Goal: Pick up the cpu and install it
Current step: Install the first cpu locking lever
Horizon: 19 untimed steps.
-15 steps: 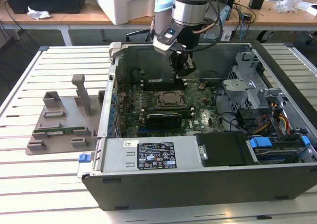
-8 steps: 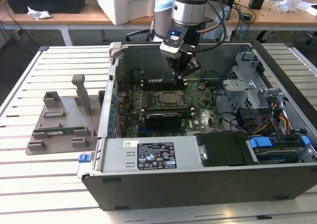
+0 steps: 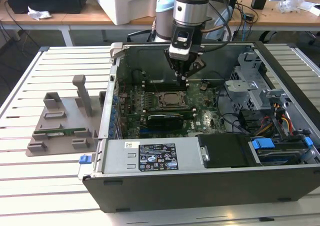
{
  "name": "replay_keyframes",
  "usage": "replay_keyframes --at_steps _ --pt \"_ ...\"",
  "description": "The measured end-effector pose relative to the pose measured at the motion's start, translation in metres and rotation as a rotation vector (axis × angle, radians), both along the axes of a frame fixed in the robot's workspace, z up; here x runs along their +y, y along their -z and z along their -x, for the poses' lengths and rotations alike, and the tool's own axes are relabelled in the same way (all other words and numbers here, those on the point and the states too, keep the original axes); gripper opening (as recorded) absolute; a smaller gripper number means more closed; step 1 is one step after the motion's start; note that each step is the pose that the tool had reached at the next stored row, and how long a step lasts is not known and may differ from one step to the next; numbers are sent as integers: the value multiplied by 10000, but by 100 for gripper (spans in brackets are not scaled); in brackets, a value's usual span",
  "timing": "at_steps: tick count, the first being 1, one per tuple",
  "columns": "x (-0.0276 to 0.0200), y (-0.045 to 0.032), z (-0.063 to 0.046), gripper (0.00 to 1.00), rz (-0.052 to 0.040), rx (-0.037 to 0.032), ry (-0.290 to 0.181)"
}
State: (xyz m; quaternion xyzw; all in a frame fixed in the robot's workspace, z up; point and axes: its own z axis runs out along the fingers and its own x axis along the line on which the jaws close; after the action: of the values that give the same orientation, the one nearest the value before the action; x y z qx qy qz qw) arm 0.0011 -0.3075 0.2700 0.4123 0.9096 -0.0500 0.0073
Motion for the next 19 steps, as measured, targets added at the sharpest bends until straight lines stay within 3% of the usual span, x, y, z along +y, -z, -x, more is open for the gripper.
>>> replay_keyframes --at_steps 2,6,12,15,17,19 --pt "0 0 0 11 -8 0 -383" --pt "0 -1 -1 11 -91 -1 -1736" --pt "0 0 -2 11 -236 -10 -2876" --pt "0 0 -4 11 -494 -43 -3303" --pt "0 0 -6 11 -797 -85 -3676" --pt "0 0 -8 11 -1013 -115 -3911"
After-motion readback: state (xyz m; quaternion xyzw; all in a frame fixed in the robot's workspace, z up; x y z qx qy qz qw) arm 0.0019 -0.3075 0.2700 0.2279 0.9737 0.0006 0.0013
